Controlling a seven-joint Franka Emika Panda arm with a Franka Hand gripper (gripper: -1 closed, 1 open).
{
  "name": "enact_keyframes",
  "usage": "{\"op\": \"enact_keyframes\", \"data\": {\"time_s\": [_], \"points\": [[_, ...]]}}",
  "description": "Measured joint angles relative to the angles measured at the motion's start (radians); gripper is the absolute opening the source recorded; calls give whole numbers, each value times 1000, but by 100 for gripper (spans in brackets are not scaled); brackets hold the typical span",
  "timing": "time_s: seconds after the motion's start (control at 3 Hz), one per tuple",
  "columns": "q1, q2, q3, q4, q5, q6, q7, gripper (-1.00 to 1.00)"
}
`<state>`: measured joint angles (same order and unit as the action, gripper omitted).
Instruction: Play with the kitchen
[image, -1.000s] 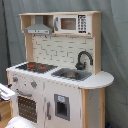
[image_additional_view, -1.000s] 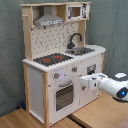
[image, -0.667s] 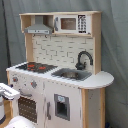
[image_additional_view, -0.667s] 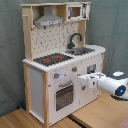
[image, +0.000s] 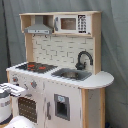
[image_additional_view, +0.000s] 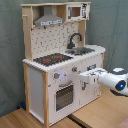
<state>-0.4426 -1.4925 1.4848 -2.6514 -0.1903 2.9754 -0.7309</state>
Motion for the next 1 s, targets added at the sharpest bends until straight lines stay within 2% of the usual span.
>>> {"op": "enact_keyframes", "data": {"time_s": [0.33,0.67,1.0], "points": [[0,1,-23,-43,0,50,-79,100],[0,3,-19,-89,0,127,-143,100],[-24,4,-16,-120,0,218,-174,100]]}}
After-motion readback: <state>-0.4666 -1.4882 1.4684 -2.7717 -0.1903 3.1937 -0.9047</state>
